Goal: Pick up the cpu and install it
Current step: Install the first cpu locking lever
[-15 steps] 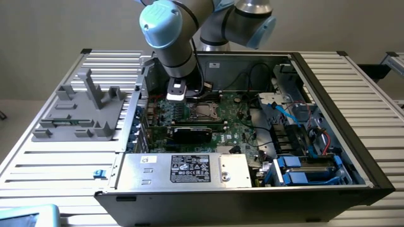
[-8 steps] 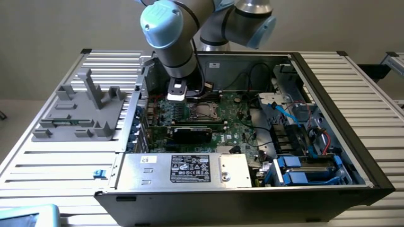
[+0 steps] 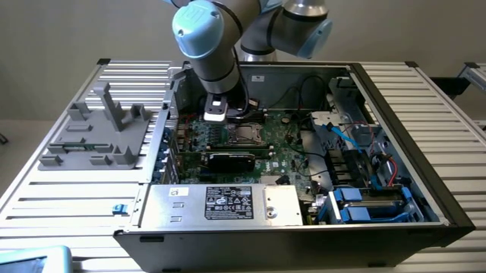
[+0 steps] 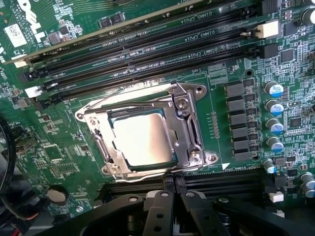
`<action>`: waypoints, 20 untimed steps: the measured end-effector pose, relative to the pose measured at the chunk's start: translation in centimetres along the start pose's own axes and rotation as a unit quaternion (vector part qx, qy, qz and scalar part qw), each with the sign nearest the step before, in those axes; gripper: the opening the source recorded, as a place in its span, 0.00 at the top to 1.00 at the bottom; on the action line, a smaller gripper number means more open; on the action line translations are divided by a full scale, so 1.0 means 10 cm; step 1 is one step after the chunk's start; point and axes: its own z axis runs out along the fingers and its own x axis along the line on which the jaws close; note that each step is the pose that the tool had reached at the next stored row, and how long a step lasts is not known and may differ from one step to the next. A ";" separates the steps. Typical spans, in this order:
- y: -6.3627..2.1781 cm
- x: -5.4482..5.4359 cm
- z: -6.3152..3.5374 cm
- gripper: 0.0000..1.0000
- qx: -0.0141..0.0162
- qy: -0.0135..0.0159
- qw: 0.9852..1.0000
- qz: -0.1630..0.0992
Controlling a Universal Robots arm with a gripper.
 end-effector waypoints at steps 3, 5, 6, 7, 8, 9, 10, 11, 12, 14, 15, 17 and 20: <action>-0.004 0.02 0.004 0.89 0.000 0.000 1.000 0.000; -0.008 0.03 0.008 0.89 0.000 0.000 1.000 0.000; -0.009 0.04 0.010 0.89 0.000 0.000 1.000 0.000; -0.012 0.05 0.013 0.89 0.000 0.000 1.000 0.000; -0.014 0.06 0.015 0.89 0.000 0.000 1.000 0.000; -0.016 0.07 0.017 0.89 0.000 0.000 1.000 0.000; -0.017 0.08 0.019 0.89 0.000 0.000 1.000 0.000; -0.019 0.09 0.021 0.89 0.000 0.000 1.000 0.000; -0.021 0.10 0.023 0.89 0.000 0.000 1.000 0.000; -0.025 0.11 0.027 0.89 0.000 0.000 1.000 0.000; -0.026 0.12 0.029 0.89 0.000 0.000 1.000 0.000; -0.029 0.13 0.032 0.89 0.000 0.000 1.000 0.000; -0.035 0.16 0.038 0.89 0.000 0.000 1.000 0.001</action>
